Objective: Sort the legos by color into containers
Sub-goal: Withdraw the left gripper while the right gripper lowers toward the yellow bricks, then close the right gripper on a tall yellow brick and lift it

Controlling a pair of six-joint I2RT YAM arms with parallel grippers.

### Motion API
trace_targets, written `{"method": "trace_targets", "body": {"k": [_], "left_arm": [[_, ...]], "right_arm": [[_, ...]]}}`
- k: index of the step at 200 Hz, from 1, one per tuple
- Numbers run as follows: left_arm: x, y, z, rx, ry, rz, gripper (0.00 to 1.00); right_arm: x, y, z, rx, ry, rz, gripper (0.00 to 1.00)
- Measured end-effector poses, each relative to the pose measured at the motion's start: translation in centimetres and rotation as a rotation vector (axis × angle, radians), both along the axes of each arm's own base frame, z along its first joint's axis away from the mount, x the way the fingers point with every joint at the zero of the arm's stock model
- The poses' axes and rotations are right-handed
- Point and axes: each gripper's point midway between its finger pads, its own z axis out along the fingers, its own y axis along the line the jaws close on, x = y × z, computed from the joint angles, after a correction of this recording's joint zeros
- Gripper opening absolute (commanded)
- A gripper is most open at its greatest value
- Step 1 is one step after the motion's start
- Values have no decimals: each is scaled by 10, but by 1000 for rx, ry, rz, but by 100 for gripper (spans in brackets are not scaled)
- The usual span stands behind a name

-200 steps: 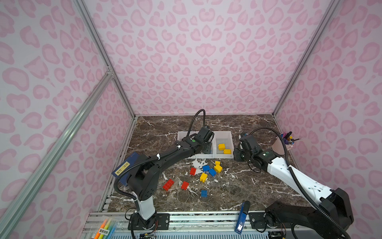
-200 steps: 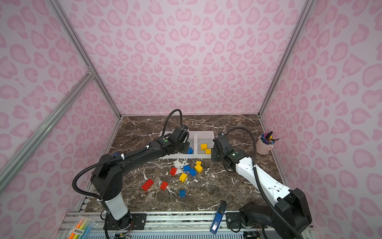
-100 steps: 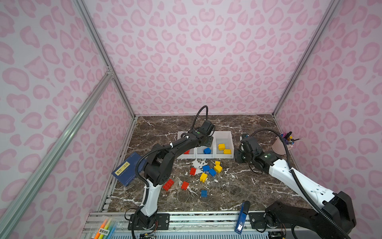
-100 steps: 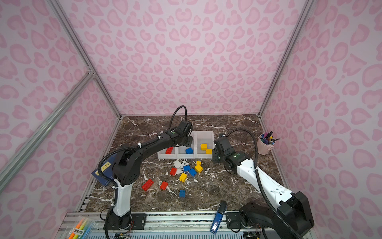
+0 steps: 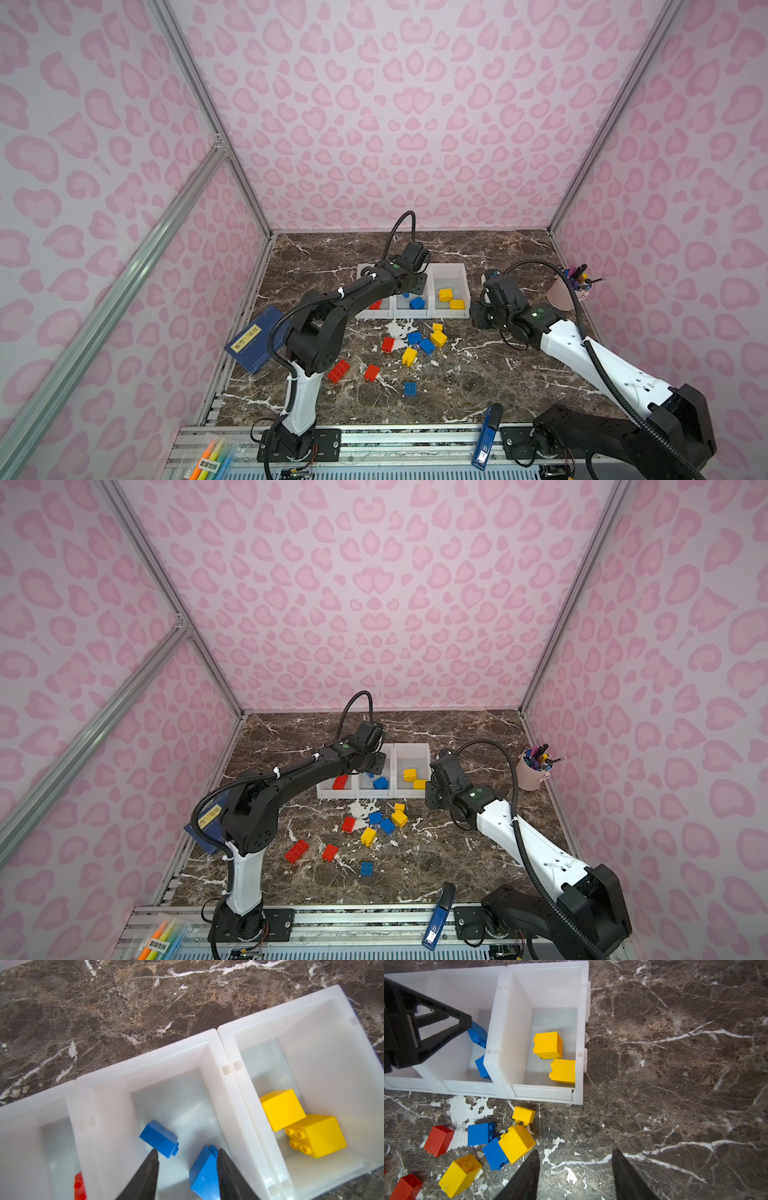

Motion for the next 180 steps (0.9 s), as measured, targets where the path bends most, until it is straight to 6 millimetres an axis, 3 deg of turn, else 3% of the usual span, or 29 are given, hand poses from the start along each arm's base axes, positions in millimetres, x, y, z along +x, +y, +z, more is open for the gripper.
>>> {"method": "trace_targets", "body": {"k": [58,141,180], "left_arm": [[-31,28,31,-69,-43,44,50],[-110,107,39,-138,-71,209,51],[-132,135,44,-163,-101,282,52]], "right_arm": [[-12,16,-17,-1,51,74,59],[-29,66,-60,-51,142,250,60],[-24,88,-68,-68,147,304,60]]}}
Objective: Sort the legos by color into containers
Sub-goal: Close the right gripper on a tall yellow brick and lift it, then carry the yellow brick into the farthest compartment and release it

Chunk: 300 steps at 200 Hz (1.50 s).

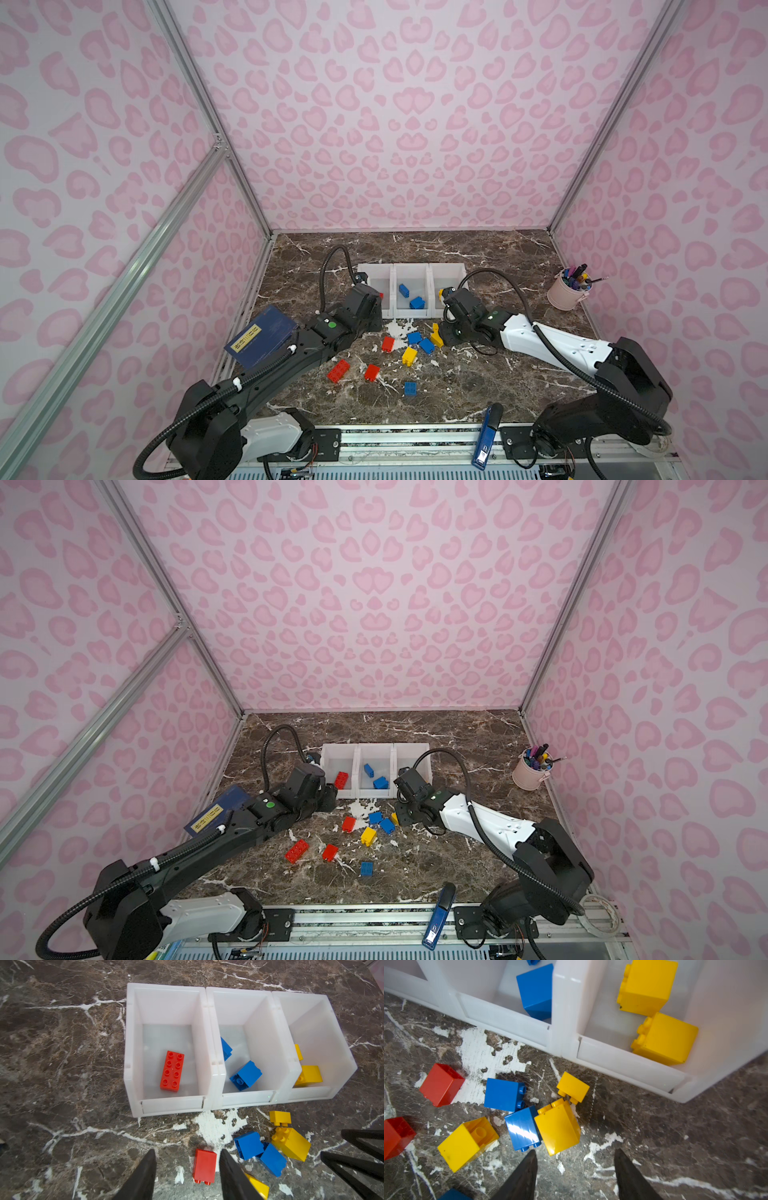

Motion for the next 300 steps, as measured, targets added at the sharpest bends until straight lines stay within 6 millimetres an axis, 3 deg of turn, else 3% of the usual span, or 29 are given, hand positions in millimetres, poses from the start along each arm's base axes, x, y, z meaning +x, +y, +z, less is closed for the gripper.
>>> {"method": "trace_targets", "body": {"k": [73,177,232,265,300], "left_arm": [[-22,24,-16,2,37,72,53],[-23,23,-25,4,67,75,53],[-21,19,-27,4,78,69,53],[-20,15,-27,-3,85,60,53],[-18,13,-26,-11,79,57,53]], "right_arm": [[1,22,-23,-32,36,49,56],[3,19,-40,-74,48,28,39],[4,20,-40,-71,46,25,36],[3,20,-23,-51,23,25,36],[13,18,12,-20,-39,11,36]]}}
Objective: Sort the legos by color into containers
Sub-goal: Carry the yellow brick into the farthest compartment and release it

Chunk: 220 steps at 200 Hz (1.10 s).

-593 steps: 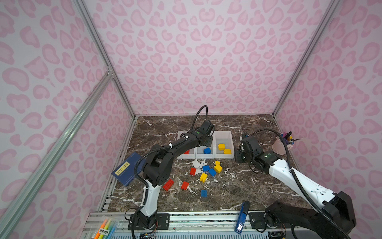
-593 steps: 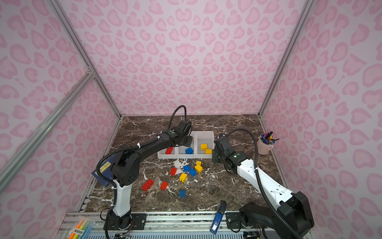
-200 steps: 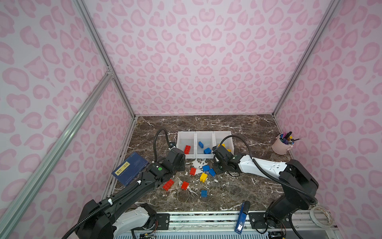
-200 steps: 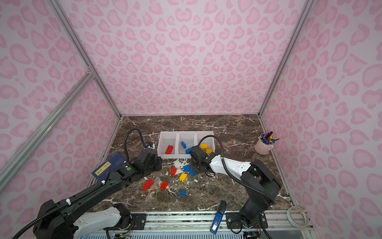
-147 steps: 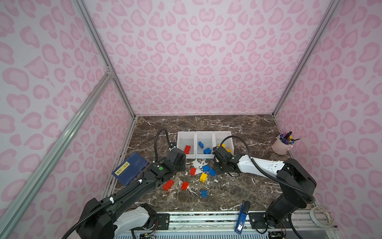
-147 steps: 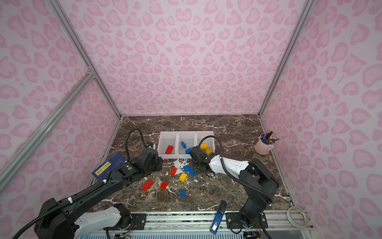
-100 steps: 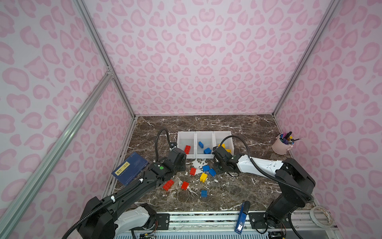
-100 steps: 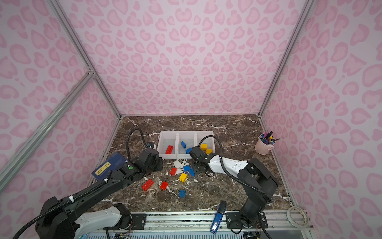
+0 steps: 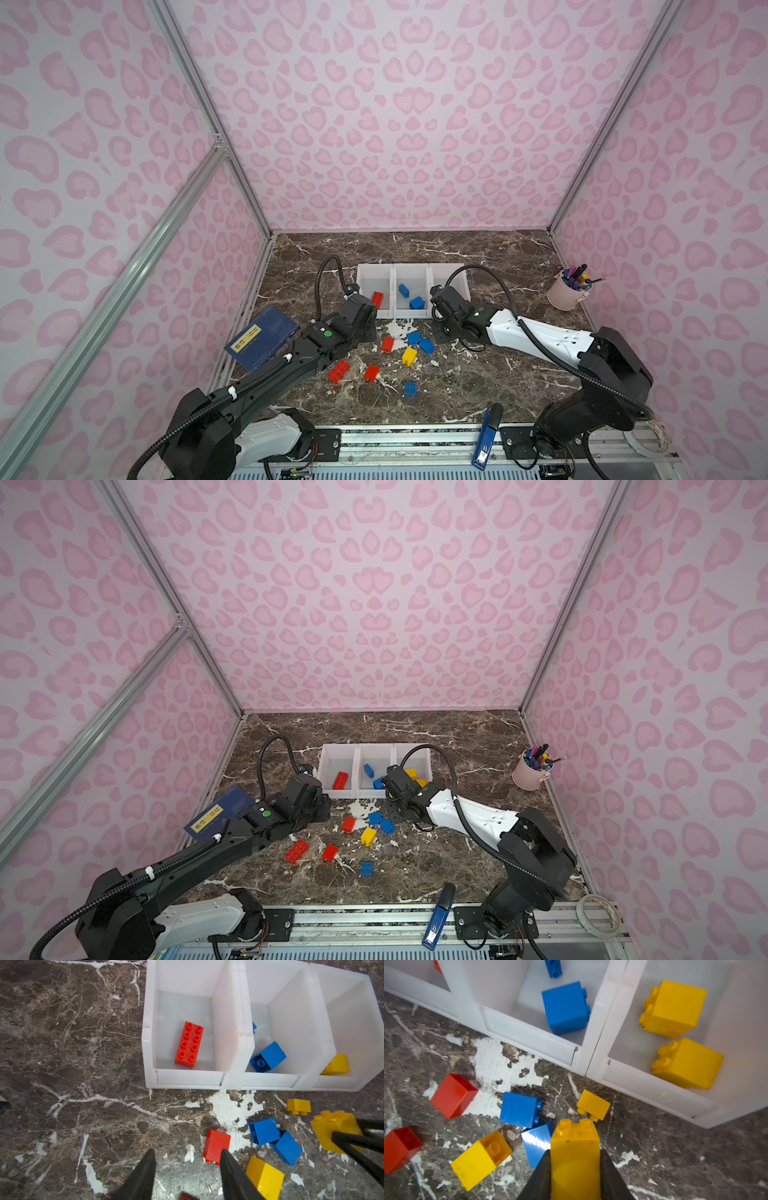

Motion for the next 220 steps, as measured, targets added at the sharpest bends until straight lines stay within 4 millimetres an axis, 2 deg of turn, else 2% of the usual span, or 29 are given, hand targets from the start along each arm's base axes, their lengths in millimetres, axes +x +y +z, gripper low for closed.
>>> {"method": "trace_targets", "body": {"k": [40,68,100,144,186,203,220], "left_arm": [[0,-1,1,-8,-5,-2,53],[-1,-1,0,-7,-4,-7,53],[-3,-1,-1,-11,-3,-11,53],[-10,1,-4,-17,4,-21,53],[-12,0,-2,-28,2,-22,53],[-13,-1,-3,-28,5,-25,53],[-14,-2,-3,-28,6,-28,53]], "right_arm": [[26,-22,32,9,-61,-64,36],[58,-41,43,-8,-91,-124,36],[96,-56,38,-44,-90,-163,36],[140,-56,28,-88,-98,-178,36],[162,-62,13,-131,-94,-209,37],[167,-66,12,-146,-87,-222,41],[174,-67,18,-141,-105,-233,49]]}}
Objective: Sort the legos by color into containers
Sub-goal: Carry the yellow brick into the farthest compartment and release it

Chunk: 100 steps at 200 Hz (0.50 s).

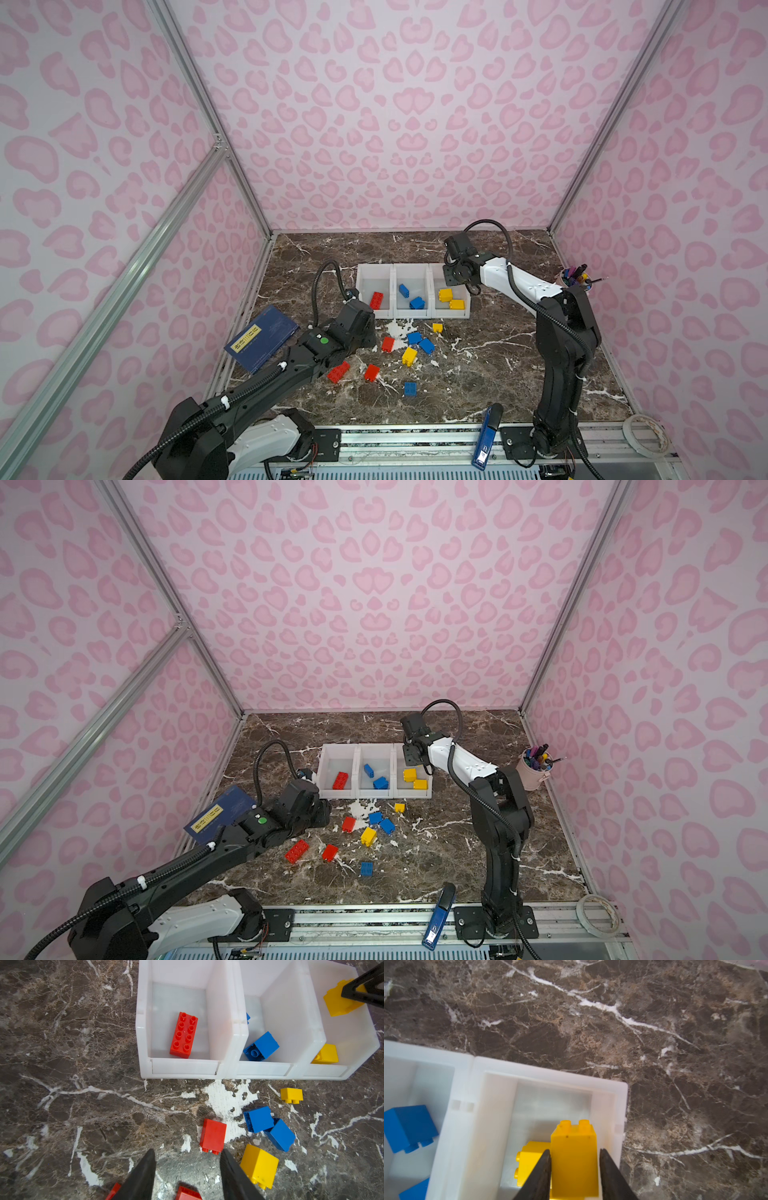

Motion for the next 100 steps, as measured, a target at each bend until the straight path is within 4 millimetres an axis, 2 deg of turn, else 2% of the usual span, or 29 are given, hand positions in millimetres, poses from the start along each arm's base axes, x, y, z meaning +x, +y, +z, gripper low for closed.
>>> {"method": "trace_targets", "body": {"k": [28,100], "left_arm": [[-1,-1,-1,-2,3,-1,53],[-4,-6,-2,1,7,-18,53]], "right_arm": [[1,1,2,2,-4,-2,54],[-2,0,21,25,-38,-6,55]]}}
